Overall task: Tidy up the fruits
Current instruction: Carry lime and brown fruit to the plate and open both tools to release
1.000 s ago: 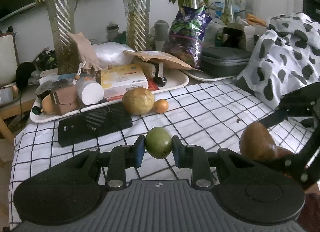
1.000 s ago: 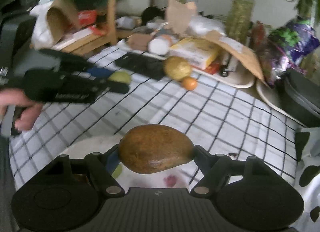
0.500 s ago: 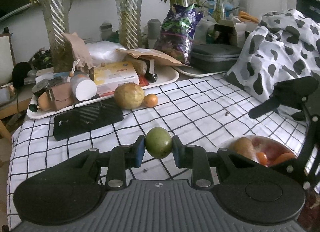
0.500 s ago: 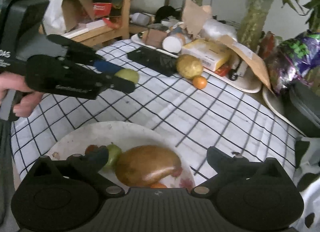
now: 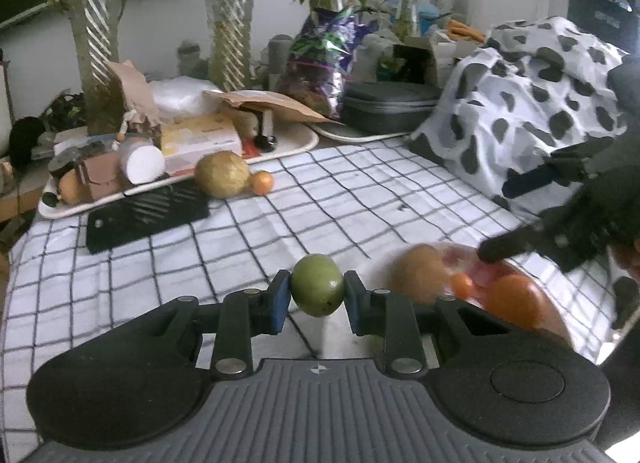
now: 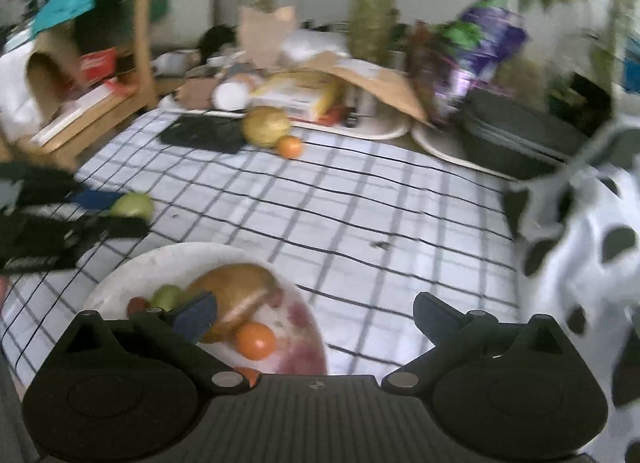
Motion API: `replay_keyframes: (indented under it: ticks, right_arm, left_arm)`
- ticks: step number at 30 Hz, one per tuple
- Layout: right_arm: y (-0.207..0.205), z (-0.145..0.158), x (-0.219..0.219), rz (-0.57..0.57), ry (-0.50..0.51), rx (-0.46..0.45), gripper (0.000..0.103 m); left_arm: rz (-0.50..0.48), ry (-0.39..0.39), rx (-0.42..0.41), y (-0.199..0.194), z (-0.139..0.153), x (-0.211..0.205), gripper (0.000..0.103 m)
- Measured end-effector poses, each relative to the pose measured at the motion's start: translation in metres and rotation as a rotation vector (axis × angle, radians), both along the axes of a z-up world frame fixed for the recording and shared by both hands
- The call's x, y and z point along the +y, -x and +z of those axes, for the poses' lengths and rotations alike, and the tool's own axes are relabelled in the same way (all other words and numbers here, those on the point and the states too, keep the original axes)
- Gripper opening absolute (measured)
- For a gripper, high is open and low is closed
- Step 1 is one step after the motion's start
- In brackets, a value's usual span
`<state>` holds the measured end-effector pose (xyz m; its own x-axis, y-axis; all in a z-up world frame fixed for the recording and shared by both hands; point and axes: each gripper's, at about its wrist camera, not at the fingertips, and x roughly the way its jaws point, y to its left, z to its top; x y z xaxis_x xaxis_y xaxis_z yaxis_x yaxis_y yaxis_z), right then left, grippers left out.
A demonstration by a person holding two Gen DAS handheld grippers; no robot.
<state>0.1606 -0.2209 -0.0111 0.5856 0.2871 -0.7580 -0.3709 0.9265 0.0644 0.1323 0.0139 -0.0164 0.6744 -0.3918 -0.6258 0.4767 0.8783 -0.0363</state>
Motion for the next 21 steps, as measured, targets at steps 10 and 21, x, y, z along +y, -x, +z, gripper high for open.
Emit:
replay_keyframes:
  ticks: [10, 21]
  right_arm:
    - [0.031, 0.006, -0.014, -0.063, -0.02, 0.001, 0.103]
    - [0.049, 0.012, -0.016, -0.086, -0.037, -0.008, 0.103]
  left_arm:
    - [-0.096, 0.072, 0.082, 0.026, -0.006, -0.015, 0.028]
    - [-0.108, 0.07, 0.057, 0.042, -0.001, -0.021, 0.065]
